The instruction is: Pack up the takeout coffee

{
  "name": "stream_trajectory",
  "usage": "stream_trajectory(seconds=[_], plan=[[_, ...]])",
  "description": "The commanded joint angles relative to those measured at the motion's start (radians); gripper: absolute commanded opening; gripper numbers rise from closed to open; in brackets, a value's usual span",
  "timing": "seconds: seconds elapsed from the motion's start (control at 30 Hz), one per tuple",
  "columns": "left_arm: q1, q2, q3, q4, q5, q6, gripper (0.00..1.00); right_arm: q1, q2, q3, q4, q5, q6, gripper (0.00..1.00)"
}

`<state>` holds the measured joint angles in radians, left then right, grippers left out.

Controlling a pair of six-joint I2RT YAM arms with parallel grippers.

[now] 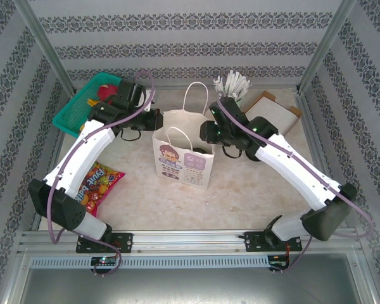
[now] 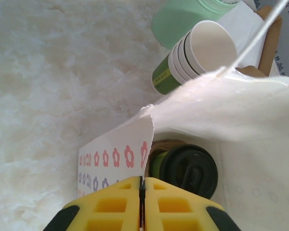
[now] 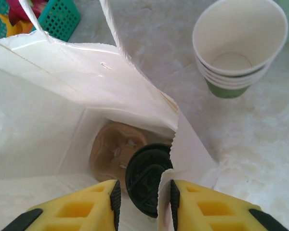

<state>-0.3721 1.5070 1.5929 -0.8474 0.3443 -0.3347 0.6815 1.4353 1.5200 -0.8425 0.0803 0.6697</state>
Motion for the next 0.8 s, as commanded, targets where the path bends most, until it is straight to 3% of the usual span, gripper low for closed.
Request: stream_trajectory(seconds=[0.0, 0.37, 0.43, 0.53, 0.7, 0.77], plan=[[-0.004, -0.053, -0.026, 0.043, 0.032, -0.094, 0.14, -0.026, 0.048, 0.066, -0.024, -0.078, -0.093, 0.33], [0.028, -0.126, -0.107, 0.01, -0.125, -0.187, 0.19, -0.068, 0.189, 0.217, -0.026, -0.167, -0.15, 0.34], [0.039, -0.128, -0.104, 0.013, -0.099, -0.193, 0.2, -0.077, 0.184, 0.233, -0.031, -0.163, -0.153, 0.39], [0.041, -0.137, -0.099, 0.03, -0.055, -0.186, 0.28, -0.098, 0.156, 0.264, -0.063, -0.133, -0.197, 0.6], [0.047, -0.2, -0.122, 0.077, -0.113, -0.167, 0.42, -0.196, 0.088, 0.255, -0.037, -0.175, -0.255, 0.65], [0.05, -0.232, -0.148, 0.107, -0.149, -0.168, 0.53, -0.254, 0.07, 0.227, -0.004, -0.184, -0.274, 0.7]])
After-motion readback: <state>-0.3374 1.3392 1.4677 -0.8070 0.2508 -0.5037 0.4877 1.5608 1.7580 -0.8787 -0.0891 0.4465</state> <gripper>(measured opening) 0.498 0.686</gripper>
